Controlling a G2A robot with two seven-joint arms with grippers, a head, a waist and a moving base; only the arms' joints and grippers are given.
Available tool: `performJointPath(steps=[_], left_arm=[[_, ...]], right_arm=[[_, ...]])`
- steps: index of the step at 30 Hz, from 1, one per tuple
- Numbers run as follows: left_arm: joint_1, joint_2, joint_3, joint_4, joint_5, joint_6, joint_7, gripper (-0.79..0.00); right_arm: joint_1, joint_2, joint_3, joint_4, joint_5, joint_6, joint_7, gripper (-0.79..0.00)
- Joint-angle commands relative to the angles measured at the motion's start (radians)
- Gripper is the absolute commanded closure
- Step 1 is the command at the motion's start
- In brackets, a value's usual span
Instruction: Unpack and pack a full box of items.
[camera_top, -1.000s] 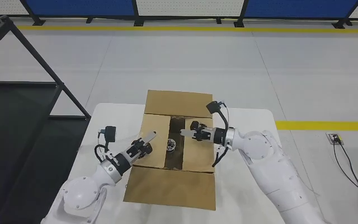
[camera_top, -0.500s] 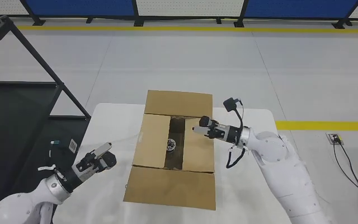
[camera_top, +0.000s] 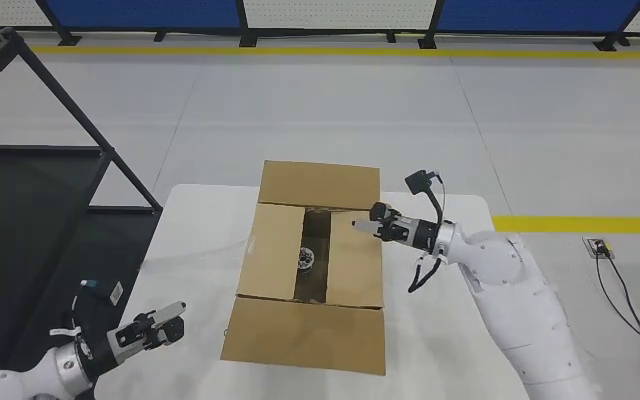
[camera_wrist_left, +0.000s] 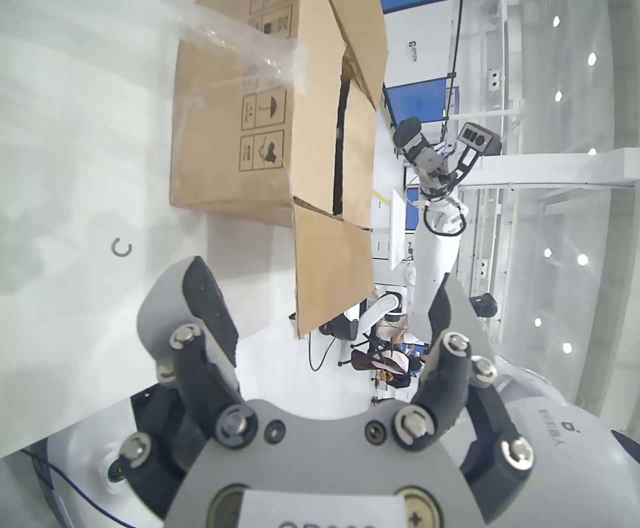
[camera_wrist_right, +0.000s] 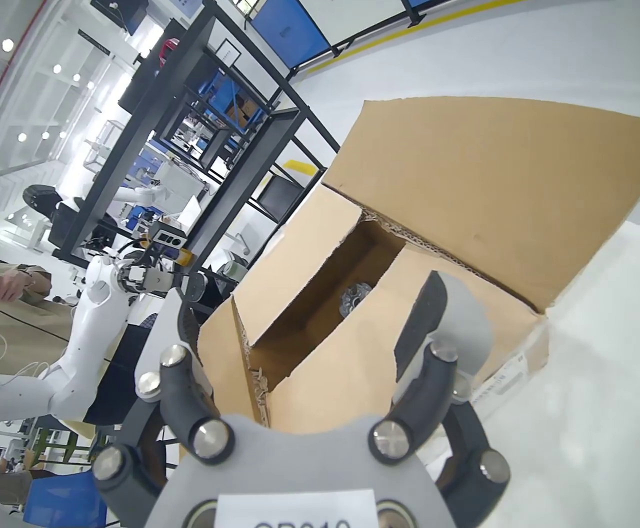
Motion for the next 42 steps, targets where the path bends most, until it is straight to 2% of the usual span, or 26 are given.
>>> performJointPath(steps=[1,5,8,13,19,28,35,42], left_arm=[[0.000,0.000,0.000,0.000,0.000,0.000,0.000,-0.785],[-0.002,-0.001,0.024,0.008,-0.010,0.026,0.045,-0.785],[-0.009,0.005,0.051,0.006,0.027,0.021,0.030,-0.785],[-0.020,0.013,0.096,0.017,0.031,0.002,-0.018,-0.785],[-0.023,0.019,0.149,0.015,0.032,-0.032,-0.048,-0.785],[-0.001,0.028,0.165,-0.011,-0.005,-0.101,-0.076,-0.785],[0.019,0.036,0.173,-0.030,-0.012,-0.129,-0.091,-0.785],[0.026,0.043,0.182,-0.052,-0.024,-0.146,-0.082,-0.785]], right_arm=[[0.000,0.000,0.000,0.000,-0.001,0.001,0.000,-0.785],[-0.006,0.000,-0.001,-0.001,-0.001,0.007,-0.010,-0.785],[0.005,-0.002,0.001,0.038,0.036,0.017,-0.042,-0.785],[0.077,-0.013,-0.009,0.200,0.087,-0.005,-0.120,-0.785],[0.183,-0.038,-0.064,0.407,0.069,-0.033,-0.222,-0.785],[0.308,-0.097,-0.159,0.675,0.054,-0.093,-0.373,-0.785],[0.370,-0.142,-0.194,0.813,0.124,-0.149,-0.328,-0.785],[0.400,-0.168,-0.185,0.890,0.233,-0.230,-0.255,-0.785]])
